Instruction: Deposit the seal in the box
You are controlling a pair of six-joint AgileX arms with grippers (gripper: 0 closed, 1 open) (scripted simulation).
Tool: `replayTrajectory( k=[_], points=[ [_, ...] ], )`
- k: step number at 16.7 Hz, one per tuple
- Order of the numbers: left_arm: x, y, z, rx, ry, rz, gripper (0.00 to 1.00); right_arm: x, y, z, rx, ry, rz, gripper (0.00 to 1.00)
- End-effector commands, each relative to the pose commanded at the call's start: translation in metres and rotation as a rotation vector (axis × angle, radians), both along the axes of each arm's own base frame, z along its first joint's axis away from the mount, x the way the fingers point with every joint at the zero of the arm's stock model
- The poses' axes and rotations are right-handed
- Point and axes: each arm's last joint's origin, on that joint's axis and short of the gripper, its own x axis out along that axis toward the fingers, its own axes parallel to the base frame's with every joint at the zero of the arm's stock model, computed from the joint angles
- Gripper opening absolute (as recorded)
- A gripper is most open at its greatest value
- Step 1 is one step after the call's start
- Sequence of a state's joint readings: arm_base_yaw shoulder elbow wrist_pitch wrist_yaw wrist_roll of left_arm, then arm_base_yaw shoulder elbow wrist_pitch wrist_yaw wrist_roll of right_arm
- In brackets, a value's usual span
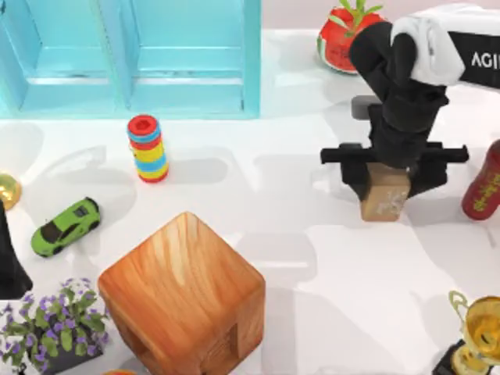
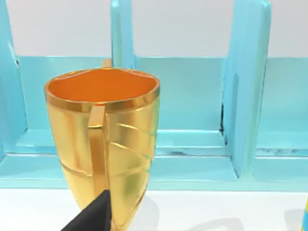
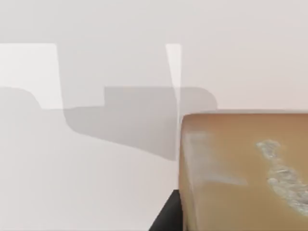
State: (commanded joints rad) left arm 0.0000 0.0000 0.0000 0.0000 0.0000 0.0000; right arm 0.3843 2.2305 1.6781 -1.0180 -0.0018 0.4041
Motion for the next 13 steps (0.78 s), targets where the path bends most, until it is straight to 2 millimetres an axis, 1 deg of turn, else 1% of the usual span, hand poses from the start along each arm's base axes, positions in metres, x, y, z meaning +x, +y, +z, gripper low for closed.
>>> replayTrajectory(
  k=[4, 5, 7, 13],
  points=[
    [0.000, 0.000, 0.000, 0.000, 0.000, 0.000, 1.00, 0.000, 0.000, 0.001, 0.000, -0.002, -0.001, 0.00],
    [0.000, 0.000, 0.000, 0.000, 0.000, 0.000, 1.00, 0.000, 0.001, 0.004, -0.001, -0.002, 0.002, 0.00],
    [0.000, 0.000, 0.000, 0.000, 0.000, 0.000, 1.00, 0.001, 0.003, 0.014, -0.008, 0.005, 0.009, 0.00],
    [0.000, 0.000, 0.000, 0.000, 0.000, 0.000, 1.00, 0.005, 0.002, 0.056, -0.004, 0.000, -0.003, 0.00]
  ],
)
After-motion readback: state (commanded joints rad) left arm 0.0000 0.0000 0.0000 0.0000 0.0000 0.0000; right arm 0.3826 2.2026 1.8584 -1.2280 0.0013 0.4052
